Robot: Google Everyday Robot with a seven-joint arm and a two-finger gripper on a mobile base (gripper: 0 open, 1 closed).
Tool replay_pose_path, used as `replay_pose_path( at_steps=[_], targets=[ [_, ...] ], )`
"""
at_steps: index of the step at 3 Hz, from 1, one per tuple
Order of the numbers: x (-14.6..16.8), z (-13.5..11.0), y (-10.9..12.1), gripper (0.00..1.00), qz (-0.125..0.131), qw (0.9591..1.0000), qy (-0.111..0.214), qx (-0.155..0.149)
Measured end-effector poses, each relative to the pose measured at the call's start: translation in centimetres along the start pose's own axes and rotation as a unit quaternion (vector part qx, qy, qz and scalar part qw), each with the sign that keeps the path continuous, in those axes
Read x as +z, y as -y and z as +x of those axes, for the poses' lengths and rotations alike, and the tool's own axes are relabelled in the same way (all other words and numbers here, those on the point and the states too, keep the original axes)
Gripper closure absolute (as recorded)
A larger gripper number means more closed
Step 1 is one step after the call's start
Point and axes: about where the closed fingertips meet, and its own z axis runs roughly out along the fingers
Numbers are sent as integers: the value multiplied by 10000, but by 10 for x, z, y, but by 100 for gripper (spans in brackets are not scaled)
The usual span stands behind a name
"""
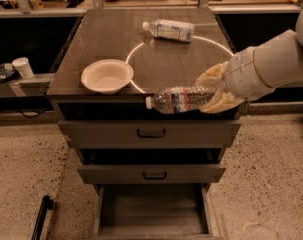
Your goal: Pick water bottle from bottom drawer and place on counter
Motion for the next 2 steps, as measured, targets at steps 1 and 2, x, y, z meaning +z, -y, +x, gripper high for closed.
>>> replay_pose_path(
  at_steps=[1, 2],
  targets=[
    [10, 5, 9, 100, -166, 9998, -102, 76],
    [32, 11, 43, 100, -363, 9977, -521, 251]
  ],
)
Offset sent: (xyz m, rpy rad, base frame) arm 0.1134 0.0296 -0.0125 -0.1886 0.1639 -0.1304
